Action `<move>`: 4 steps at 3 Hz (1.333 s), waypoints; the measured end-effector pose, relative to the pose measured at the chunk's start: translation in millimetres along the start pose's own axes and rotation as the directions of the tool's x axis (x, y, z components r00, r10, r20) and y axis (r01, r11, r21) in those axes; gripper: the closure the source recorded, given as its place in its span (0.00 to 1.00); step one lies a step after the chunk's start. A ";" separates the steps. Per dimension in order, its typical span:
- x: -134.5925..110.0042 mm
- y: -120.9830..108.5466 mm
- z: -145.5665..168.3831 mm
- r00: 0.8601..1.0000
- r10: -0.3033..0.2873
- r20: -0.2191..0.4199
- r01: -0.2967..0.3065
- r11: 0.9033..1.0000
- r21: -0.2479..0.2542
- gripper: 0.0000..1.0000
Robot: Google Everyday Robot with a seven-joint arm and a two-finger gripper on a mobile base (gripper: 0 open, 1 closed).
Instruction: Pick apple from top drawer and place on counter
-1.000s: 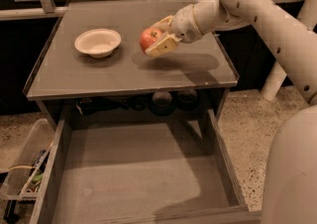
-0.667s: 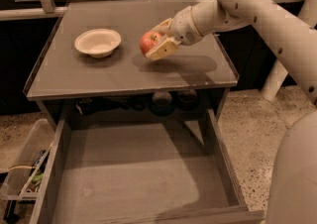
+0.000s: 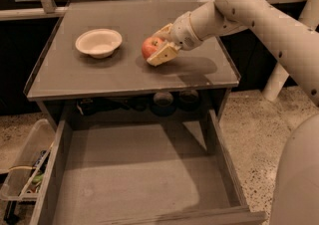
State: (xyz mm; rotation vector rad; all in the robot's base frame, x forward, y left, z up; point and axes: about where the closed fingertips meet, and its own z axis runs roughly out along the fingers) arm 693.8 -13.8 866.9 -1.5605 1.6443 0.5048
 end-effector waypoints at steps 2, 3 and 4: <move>0.0 0.0 0.1 1.000 0.000 0.000 0.000 1.000 0.000 0.12; 0.0 0.1 0.2 1.000 0.000 0.000 0.000 1.000 0.000 0.00; 0.0 0.1 0.2 1.000 0.000 0.000 0.000 1.000 0.000 0.00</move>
Offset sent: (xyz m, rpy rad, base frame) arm 0.0000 0.0000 0.0000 0.0000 0.0000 0.0000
